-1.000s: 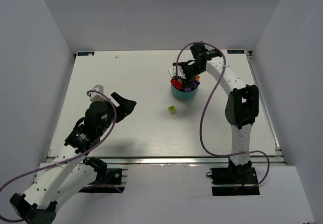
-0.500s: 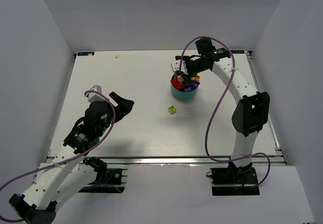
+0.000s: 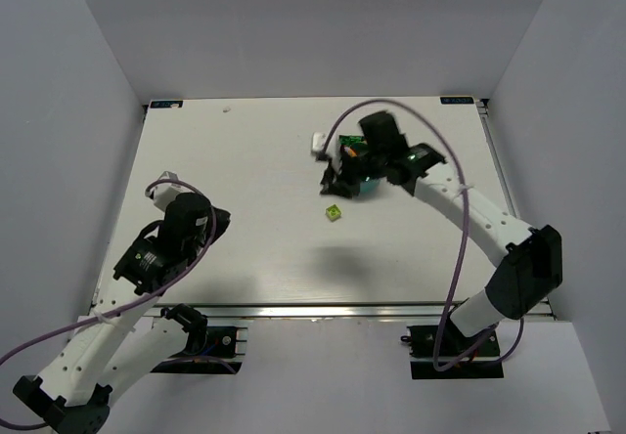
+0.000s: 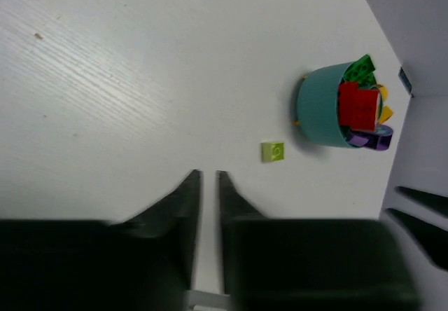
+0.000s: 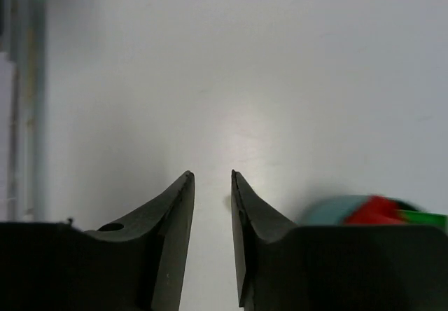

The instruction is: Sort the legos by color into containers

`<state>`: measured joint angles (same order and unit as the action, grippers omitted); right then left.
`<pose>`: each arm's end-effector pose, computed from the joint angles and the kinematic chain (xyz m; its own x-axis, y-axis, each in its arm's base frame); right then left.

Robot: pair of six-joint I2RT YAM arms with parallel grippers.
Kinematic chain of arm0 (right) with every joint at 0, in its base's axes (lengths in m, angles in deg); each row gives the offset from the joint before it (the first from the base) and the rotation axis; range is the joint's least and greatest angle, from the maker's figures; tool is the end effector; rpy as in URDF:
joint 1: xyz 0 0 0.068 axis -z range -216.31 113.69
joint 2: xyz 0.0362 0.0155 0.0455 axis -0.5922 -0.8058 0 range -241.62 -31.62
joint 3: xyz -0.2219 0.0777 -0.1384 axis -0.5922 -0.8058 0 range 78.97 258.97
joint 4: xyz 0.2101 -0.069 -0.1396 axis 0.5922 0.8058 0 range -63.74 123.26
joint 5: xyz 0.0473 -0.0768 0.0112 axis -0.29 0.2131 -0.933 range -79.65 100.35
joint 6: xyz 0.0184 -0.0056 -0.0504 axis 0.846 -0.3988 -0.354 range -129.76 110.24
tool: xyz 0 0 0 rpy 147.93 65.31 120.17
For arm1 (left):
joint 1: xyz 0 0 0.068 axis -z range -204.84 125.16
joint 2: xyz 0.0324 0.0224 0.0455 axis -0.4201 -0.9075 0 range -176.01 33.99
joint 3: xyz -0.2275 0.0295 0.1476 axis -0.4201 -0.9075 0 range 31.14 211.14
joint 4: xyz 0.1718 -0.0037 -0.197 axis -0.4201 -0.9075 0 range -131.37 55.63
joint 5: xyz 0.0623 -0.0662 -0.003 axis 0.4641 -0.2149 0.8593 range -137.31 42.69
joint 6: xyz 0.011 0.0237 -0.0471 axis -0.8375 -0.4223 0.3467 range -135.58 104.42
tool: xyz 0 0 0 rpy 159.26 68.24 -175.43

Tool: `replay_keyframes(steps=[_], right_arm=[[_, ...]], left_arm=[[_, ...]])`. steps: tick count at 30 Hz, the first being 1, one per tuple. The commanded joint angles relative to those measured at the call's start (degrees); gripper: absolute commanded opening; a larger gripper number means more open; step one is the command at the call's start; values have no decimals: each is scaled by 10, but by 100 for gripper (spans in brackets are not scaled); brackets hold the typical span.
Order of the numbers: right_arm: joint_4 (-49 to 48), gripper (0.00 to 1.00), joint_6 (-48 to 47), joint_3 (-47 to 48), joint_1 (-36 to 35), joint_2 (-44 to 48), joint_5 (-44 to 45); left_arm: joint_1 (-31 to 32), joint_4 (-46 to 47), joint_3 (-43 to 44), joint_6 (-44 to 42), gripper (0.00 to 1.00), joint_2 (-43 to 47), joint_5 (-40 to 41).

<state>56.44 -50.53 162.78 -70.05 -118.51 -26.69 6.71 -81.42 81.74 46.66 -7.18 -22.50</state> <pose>0.2702 0.2063 0.3677 0.2177 -0.4815 -0.8490 -0.9508 0.0919 -0.2959 0.1249 -0.0591 0.3218 -0.4119 -0.6896 -0.5956 -0.3709 0.7239 -0.5817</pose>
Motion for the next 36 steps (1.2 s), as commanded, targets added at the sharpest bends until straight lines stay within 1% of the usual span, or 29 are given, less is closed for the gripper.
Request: replay_keyframes(steps=[1,2,3,4,5,6,7,8,9,10,11,12,13,14,17,22,28,36], right_arm=[[39,33,148,-81,-69,-16,98],[35,37,166,-93,-82,-20,117],[24,41,182,-112,-104,-23,159],[16,48,214,-120,-114,-34,186],[13,50,227,-123,-123,-42,232],[10,52,248,-122,-133,-54,257],[15,56,291,-103,-135,-84,281],[27,57,313,-86,-137,-101,322],[30,59,334,-71,-137,-118,343],[30,63,347,-46,-138,-142,361],[25,65,358,-38,-139,-150,392],[17,68,358,-32,-139,-160,402],[-5,73,359,-26,-140,-165,420],[-10,74,360,-19,-142,-172,453],[10,74,371,27,-141,-214,499],[-6,72,366,20,-141,-228,515],[-8,68,368,14,-131,-244,522],[-25,65,359,1,-112,-262,503]], left_arm=[[-3,-54,8,44,12,14,25],[-3,-68,6,53,0,24,29],[-3,-75,-2,69,0,29,29],[-4,-91,-6,81,0,34,29],[-4,-96,-9,90,8,45,26],[-4,-103,-15,107,18,52,24],[-4,-109,-23,114,28,58,23],[-4,-110,-26,125,49,71,21],[-4,-113,-28,128,55,76,20],[-4,-116,-30,132,57,80,19],[-4,-118,-29,134,59,84,18],[-4,-120,-28,135,60,87,17],[-3,-122,-28,135,60,89,16],[-4,-122,-27,134,61,90,15],[-4,-111,-30,125,62,89,5],[-4,-96,-37,116,63,74,-8],[-4,-89,-34,108,63,71,-4],[-4,-85,-39,110,63,71,-6]])
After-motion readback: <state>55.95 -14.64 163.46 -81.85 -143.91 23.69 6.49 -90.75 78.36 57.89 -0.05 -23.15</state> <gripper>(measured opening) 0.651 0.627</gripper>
